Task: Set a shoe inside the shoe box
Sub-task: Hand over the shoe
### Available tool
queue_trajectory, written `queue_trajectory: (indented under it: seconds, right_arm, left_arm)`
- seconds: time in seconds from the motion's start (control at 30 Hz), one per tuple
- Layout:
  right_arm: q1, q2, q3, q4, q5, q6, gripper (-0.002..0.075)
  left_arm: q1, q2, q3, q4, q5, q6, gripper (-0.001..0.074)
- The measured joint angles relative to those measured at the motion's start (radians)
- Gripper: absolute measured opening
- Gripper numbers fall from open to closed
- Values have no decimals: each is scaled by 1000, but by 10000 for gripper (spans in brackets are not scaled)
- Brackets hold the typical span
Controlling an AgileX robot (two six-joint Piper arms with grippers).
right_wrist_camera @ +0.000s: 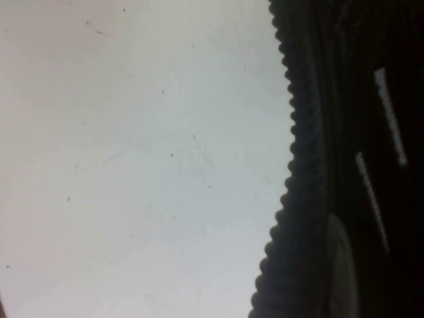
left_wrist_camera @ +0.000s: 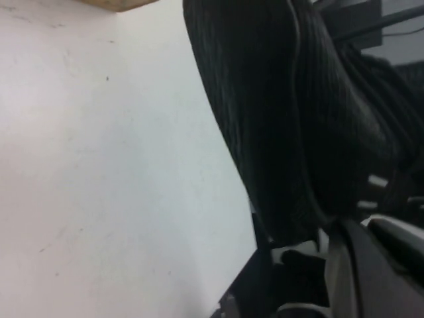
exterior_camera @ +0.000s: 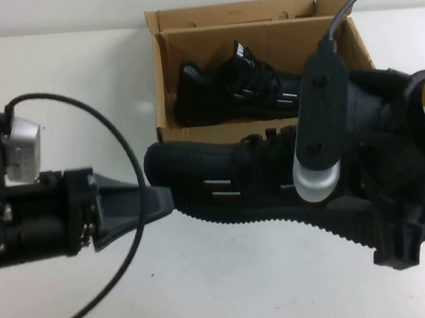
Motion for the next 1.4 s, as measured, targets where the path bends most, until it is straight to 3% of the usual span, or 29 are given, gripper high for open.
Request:
queue_trajectory:
  seconds: [0.17,0.27,0.33,0.5,0.57,0.63,1.2,1.23,1.27,1.33,1.4]
  right_arm:
    - [0,0,0,-13,2,0,-4]
    - [0,-2,0,-17,2,0,-4]
    - [0,-2,0,-26,2,0,-5]
    - [0,-2,0,-65,2,2,-5]
    - [0,-5,0,-83,2,14,-4]
    - [0,-12,0,-89,2,19,-4]
    - [0,-44,0,28,-3,19,-4]
    - [0,-44,0,28,-3,19,-4]
    - [0,-44,0,28,-4,19,-4]
    - [0,-44,0,28,-4,19,-5]
    - [0,-45,0,33,-2,21,-5]
  left_arm:
    - [0,93,0,-121,75,65,0]
    - [0,113,0,-147,88,76,66]
    - [0,115,0,-151,88,76,166]
    - [0,115,0,-153,95,23,548]
    - [0,115,0,-153,95,17,632]
    - [0,117,0,-153,95,15,664]
    - [-26,260,-108,-197,50,17,662]
    - [-35,266,-120,-199,53,17,627]
    - [-45,274,-131,-199,58,17,544]
    - [-61,285,-147,-193,65,38,302]
    - [-65,289,-151,-193,55,72,162]
